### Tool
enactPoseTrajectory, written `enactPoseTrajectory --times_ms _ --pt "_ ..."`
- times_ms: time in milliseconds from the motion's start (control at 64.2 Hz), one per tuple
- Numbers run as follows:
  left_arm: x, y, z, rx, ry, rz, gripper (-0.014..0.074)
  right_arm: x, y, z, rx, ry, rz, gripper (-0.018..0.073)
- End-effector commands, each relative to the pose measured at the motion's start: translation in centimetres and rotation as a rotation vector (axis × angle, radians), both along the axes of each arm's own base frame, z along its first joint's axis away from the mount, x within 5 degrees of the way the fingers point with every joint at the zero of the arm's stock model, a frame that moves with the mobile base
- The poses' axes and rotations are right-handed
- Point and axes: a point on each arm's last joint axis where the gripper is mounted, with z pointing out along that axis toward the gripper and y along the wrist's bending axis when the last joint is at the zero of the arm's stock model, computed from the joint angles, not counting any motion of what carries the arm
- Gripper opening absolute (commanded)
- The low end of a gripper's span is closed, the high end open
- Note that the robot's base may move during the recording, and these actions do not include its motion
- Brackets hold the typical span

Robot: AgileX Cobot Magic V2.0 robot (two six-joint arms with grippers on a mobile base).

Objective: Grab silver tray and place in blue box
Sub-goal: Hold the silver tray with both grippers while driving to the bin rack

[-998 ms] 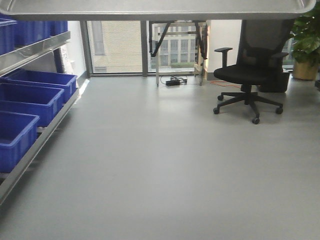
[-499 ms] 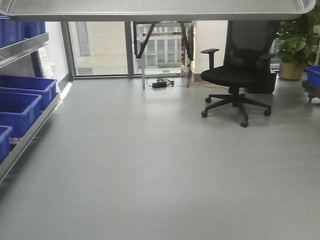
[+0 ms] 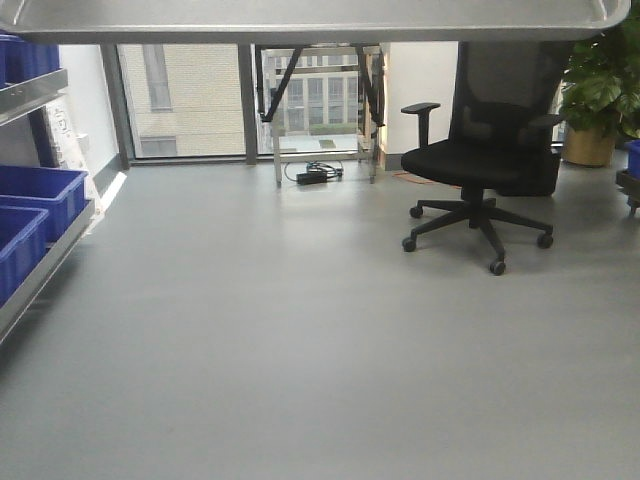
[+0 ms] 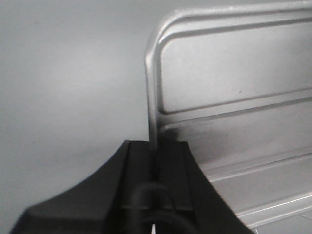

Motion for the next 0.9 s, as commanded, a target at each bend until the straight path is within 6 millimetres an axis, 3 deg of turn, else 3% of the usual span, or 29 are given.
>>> enactPoseTrajectory --times_ms 0,888 --pt "-0.31 0.45 1.78 -0.031 -0.094 -0.013 -0.0098 -0.26 -0.77 1.81 0.011 -0.099 0.013 0.0057" --pt "-0.39 0.32 1.78 -0.047 -0.084 -0.018 -0.0098 -0.20 -0.69 1.73 0.009 -0.096 0.014 0.0057"
